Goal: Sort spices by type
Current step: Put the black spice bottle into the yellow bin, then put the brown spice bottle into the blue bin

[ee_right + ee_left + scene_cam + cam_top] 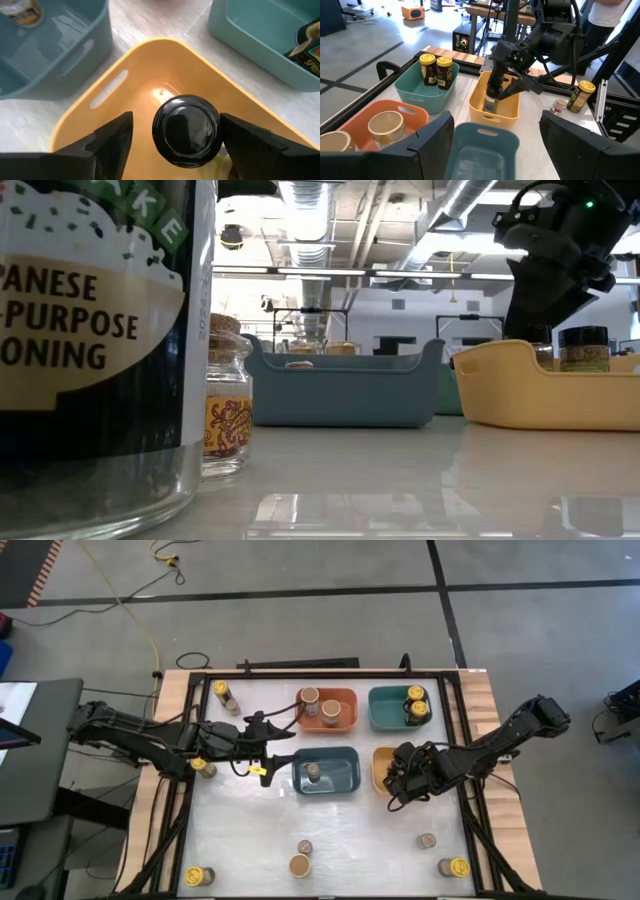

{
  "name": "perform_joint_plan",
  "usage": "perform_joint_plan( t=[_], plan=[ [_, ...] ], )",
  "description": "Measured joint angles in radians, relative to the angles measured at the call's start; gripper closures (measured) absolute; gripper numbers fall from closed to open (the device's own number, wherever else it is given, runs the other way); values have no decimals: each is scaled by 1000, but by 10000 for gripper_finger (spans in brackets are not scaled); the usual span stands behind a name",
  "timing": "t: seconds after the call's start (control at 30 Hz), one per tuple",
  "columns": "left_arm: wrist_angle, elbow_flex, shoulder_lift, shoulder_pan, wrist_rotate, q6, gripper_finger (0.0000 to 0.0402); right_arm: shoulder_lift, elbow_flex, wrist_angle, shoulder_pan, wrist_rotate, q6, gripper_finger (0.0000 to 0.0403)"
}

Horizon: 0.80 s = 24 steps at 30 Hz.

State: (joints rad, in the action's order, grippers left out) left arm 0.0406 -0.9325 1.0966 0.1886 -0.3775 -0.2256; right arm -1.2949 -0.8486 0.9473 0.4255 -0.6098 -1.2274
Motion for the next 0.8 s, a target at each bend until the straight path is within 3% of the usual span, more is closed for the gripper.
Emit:
perform_joint_plan(
  t=[0.3, 0.63, 0.8],
  plan=[
    [0, 0, 0, 0, 0, 0, 121, 0, -42, 72, 0, 6, 4, 34],
    [4, 0, 0, 0, 0, 0, 121, 0, -169, 263, 0, 8, 5, 30],
    [86, 0, 0, 0, 0, -7, 121, 0, -221, 301, -3, 8, 4, 30]
  ],
)
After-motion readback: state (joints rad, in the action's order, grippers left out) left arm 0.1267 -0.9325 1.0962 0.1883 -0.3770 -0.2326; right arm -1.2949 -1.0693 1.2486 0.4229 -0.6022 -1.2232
